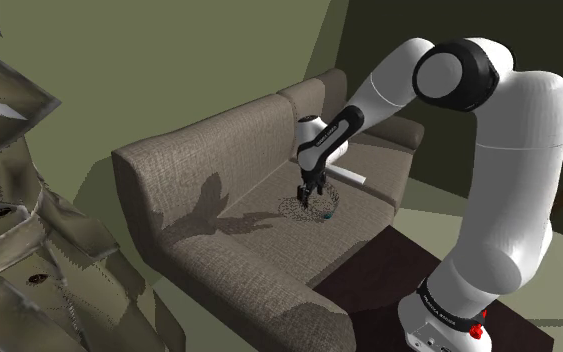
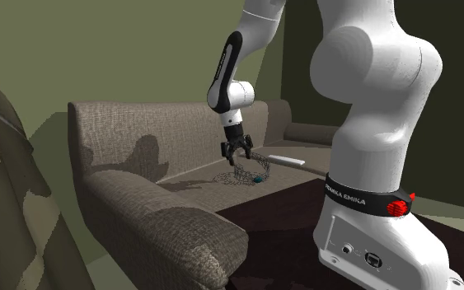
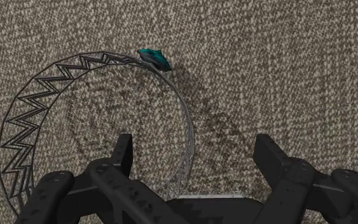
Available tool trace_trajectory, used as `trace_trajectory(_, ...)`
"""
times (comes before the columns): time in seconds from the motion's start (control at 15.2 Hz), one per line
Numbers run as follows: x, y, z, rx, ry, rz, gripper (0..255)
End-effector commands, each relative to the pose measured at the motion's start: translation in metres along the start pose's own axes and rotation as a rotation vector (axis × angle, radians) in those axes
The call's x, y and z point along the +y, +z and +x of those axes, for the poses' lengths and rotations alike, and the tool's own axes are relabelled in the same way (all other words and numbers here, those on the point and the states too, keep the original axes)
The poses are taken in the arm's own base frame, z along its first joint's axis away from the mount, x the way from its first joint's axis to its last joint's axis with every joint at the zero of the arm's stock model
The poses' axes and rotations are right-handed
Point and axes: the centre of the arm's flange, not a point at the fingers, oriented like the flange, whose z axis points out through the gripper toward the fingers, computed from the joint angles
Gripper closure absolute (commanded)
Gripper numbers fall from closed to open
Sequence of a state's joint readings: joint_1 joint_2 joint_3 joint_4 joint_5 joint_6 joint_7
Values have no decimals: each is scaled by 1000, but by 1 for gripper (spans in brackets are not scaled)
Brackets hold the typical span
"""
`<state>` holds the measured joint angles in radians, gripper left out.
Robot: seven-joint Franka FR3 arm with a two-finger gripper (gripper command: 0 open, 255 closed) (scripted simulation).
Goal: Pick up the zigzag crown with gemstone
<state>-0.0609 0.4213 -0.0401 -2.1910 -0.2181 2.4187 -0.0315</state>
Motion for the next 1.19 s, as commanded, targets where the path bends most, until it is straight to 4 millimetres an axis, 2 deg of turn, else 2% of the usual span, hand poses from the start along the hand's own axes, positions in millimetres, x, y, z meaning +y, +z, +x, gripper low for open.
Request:
trace_trajectory(0.0,1,12,11,0,1,-5,0)
trace_trajectory(0.46,-3,51,19,0,1,-5,0)
trace_trajectory(0.59,-3,51,19,0,1,-5,0)
trace_trajectory(0.66,-3,51,20,0,1,-5,255)
trace_trajectory(1.12,-3,51,21,0,1,-5,255)
